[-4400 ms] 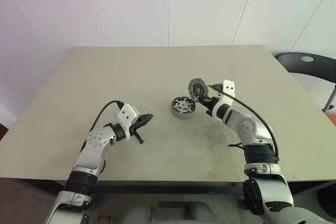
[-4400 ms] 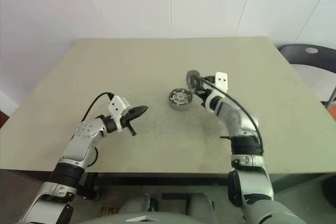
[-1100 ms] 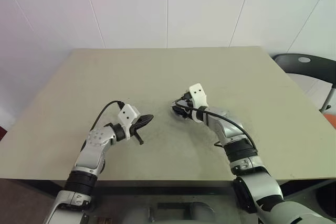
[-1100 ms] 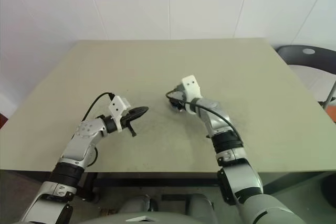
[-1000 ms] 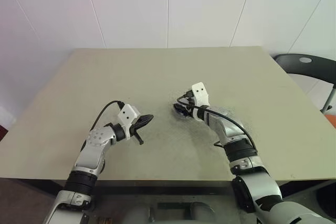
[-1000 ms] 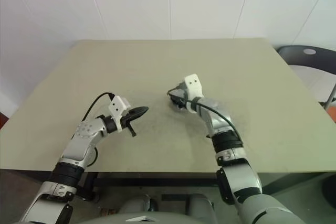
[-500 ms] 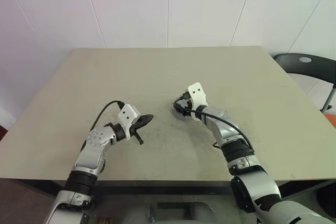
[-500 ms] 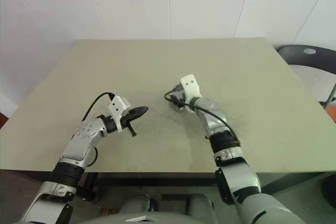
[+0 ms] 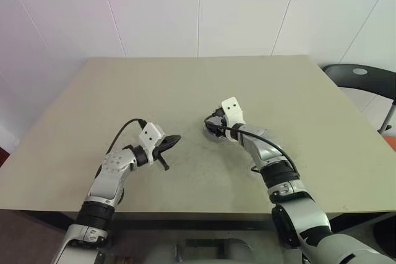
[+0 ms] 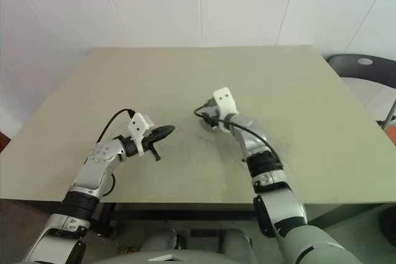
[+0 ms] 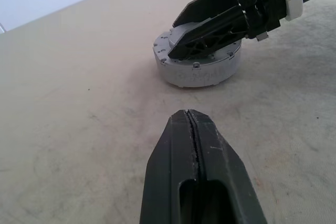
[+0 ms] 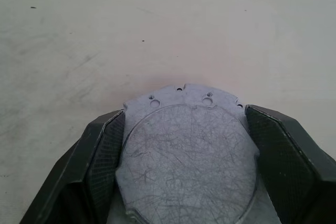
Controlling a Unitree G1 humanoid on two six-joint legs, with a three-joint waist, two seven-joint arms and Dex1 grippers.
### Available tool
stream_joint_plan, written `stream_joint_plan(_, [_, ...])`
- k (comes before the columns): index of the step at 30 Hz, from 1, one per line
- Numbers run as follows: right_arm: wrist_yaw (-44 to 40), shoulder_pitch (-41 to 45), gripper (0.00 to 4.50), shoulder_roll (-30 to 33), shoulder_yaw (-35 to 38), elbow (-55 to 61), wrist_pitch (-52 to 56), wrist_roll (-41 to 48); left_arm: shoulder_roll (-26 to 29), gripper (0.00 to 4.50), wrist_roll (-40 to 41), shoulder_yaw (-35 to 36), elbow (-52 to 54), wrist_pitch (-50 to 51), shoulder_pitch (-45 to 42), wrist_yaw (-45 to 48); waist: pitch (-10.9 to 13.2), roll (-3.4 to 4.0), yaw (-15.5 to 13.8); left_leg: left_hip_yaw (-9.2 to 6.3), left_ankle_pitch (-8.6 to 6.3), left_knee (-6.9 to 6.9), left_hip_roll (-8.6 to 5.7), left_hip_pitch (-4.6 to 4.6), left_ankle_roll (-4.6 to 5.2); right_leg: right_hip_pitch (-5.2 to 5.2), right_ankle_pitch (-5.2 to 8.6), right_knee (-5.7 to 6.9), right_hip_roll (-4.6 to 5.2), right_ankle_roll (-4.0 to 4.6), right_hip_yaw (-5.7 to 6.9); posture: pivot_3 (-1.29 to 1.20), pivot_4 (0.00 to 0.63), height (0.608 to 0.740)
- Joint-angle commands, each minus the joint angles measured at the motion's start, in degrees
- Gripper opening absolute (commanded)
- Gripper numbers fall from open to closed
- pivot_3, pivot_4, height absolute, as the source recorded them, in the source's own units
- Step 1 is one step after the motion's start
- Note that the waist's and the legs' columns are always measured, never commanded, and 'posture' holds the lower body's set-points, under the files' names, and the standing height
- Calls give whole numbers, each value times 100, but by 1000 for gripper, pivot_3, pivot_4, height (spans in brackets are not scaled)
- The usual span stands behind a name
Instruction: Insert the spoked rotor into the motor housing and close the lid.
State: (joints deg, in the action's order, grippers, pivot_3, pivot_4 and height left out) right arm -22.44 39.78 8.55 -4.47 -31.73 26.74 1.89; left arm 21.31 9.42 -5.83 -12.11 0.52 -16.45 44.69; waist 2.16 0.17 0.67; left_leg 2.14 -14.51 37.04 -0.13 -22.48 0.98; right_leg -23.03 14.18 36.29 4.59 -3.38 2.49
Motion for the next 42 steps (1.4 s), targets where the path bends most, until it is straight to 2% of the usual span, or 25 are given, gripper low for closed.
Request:
stream_joint_plan(1, [2, -104, 3294, 181, 19, -333, -23, -91, 16, 0, 6, 81, 215, -78, -108, -59, 0, 0, -7, 0, 0, 0, 0, 0, 0, 0, 0, 0, 0, 0, 0, 0, 0, 740])
stream_joint_plan(10, [-264, -448, 3294, 588, -472, -598, -806, -471, -187, 0, -169, -47, -86, -187, -481, -200, -9, -4, -140, -1, -1, 14, -6, 19, -2, 29, 11, -15, 9, 20, 1, 0, 0, 740])
stream_joint_plan(17, [-605, -617, 3294, 412, 30, -672, -347, 229, -321, 0, -247, -97, -280, -283, -662, -177, -13, -9, -157, -3, -3, 6, -6, 18, 0, 35, 11, -19, 12, 18, 2, 0, 0, 740])
stream_joint_plan(27, [-1849, -1094, 3294, 462, -312, 262, 476, 599, -334, 0, -258, -101, -327, -332, -678, -169, -31, -26, -137, -19, -33, -12, -4, 11, 10, 26, 15, -21, 9, -22, 2, 0, 0, 740])
stream_joint_plan(34, [-2460, -1333, 3294, 696, -605, 942, 264, 522, -324, 0, -273, -94, -328, -339, -658, -188, -32, -25, -132, -23, -50, -17, -3, 9, 5, 21, 21, -27, 8, -30, 2, 0, 0, 740])
stream_joint_plan(42, [-2665, -1448, 3294, 928, -791, 1264, -45, 378, -326, 0, -285, -106, -365, -353, -683, -184, -31, -25, -137, -23, -51, -18, -3, 7, 3, 19, 31, -30, 10, -13, 1, 0, 0, 740])
